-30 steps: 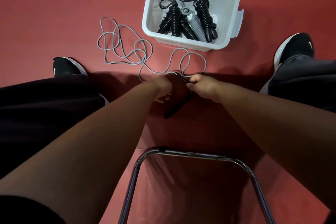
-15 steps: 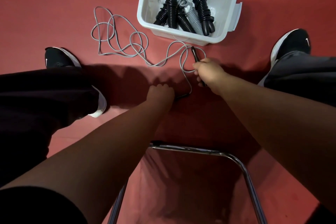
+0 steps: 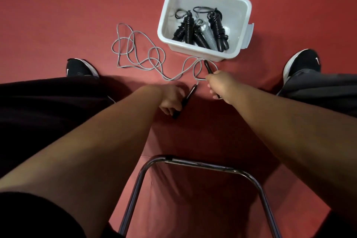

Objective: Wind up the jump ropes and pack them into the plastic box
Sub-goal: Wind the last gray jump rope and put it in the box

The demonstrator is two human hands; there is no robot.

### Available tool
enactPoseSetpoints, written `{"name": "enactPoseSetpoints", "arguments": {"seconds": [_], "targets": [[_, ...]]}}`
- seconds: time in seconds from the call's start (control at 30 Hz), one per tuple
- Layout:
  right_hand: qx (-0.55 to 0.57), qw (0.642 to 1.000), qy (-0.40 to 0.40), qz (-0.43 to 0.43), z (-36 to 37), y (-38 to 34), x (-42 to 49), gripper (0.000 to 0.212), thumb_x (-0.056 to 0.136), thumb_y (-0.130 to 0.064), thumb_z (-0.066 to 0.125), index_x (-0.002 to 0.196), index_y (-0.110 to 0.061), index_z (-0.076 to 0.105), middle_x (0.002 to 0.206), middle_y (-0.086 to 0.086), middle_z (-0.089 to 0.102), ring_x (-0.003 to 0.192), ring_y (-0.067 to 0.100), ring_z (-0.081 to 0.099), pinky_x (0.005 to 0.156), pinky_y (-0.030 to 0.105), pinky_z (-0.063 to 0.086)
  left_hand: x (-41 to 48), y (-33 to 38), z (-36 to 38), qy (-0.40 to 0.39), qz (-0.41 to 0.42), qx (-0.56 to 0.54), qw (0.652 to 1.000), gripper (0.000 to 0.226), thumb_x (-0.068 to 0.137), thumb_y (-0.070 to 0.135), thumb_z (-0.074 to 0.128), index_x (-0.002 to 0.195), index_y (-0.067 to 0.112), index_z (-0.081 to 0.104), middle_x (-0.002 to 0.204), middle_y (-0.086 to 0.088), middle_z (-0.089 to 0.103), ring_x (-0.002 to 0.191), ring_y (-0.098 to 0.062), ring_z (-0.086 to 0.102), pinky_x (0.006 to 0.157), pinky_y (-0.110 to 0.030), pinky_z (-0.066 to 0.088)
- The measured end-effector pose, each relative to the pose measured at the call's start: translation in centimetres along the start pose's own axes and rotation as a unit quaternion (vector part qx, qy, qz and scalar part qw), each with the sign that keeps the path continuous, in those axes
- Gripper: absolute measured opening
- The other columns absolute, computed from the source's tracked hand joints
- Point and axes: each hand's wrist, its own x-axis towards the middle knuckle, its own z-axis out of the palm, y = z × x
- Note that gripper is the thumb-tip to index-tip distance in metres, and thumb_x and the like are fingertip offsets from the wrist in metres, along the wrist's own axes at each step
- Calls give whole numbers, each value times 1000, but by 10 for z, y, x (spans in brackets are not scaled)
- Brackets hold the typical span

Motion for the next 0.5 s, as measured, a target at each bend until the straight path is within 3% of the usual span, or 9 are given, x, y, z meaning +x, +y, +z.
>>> {"name": "enactPoseSetpoints", "arguments": {"seconds": [0.07, 0.13, 0.23, 0.27, 0.37, 0.5], "targets": [[16, 1000, 2, -21, -1, -17, -13, 8, 101, -25, 56, 97, -20, 60, 84, 4, 63, 61, 17, 56, 58, 29, 47, -15, 7, -5, 1, 21, -74, 997, 26, 97, -6, 56, 106, 19, 56, 80, -6, 71, 67, -23, 71, 84, -50, 59], [21, 999, -12, -34, -3, -34, -30, 11, 99, -23, 60, 90, -18, 62, 76, 1, 60, 56, 16, 52, 56, 29, 44, -37, 18, -9, 51, 43, -133, 989, 25, 95, -9, 54, 97, 15, 58, 83, -12, 70, 73, -28, 70, 83, -54, 60], [16, 998, -17, -66, -8, -56, -60, 15, 95, -21, 65, 82, -15, 64, 68, 1, 56, 53, 17, 48, 54, 30, 42, -73, 36, -16, 120, 93, -190, 970, 26, 89, -13, 54, 88, 12, 61, 80, -18, 69, 67, -29, 68, 62, -35, 60], [19, 996, -18, -81, -10, -63, -72, 14, 95, -23, 64, 84, -15, 65, 69, 1, 55, 53, 17, 48, 54, 30, 42, -86, 39, -18, 136, 101, -200, 965, 25, 89, -12, 56, 90, 12, 62, 84, -20, 71, 68, -30, 71, 66, -36, 61], [32, 992, -29, -118, -13, -78, -103, 21, 95, -37, 62, 98, -18, 71, 73, -2, 57, 57, 17, 50, 55, 30, 43, -115, 47, -22, 171, 106, -232, 952, 23, 92, -6, 62, 99, 16, 62, 101, -24, 76, 90, -39, 76, 92, -56, 59], [36, 983, -33, -176, -18, -99, -145, 30, 93, -52, 64, 86, -23, 71, 68, -4, 62, 56, 17, 53, 52, 28, 42, -160, 62, -24, 192, 145, -243, 940, 19, 98, 1, 63, 92, 18, 60, 84, -9, 77, 81, -29, 74, 93, -54, 58]]}}
